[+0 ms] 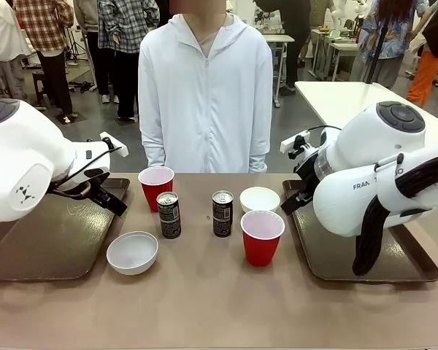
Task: Prepare tableware on both trays.
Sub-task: Pick up a Picnic Bowl from the table and place it on a Handle tray.
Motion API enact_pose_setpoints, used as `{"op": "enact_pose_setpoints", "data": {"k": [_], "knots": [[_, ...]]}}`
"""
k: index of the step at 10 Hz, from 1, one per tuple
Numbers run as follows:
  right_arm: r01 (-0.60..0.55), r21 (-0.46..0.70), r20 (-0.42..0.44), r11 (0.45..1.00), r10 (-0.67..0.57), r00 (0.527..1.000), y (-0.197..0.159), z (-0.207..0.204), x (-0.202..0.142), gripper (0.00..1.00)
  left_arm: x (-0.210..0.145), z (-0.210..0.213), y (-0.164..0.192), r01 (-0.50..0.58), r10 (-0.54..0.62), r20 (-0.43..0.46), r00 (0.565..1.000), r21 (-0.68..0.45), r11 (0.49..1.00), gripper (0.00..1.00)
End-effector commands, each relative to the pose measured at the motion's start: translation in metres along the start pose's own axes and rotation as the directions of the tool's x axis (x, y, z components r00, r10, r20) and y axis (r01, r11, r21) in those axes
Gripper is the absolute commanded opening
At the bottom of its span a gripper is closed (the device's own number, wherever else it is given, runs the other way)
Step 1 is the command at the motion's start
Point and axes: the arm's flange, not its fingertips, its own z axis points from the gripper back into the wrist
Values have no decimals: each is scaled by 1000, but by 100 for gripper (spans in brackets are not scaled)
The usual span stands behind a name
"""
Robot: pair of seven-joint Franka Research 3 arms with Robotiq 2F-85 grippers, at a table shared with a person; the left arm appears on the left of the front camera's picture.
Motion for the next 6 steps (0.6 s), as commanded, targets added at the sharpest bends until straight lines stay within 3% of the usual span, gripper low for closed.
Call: {"op": "enact_pose_setpoints", "data": {"k": [1, 2, 4, 6], "knots": [[84, -146, -53, 986, -93, 994, -4, 64, 36, 100, 19, 48, 0, 11, -31, -135, 990, -147, 989, 100], [82, -147, -106, 986, -99, 989, -14, 96, 54, 100, 30, 75, -3, -23, -10, -185, 983, -174, 984, 100], [108, -163, -221, 981, -143, 965, -26, 126, 86, 100, 44, 102, -14, -26, -9, -181, 983, -188, 982, 100], [65, -211, -258, 975, -119, 959, -4, 128, 95, 100, 49, 108, -18, -32, 10, -194, 981, -113, 993, 100]]}}
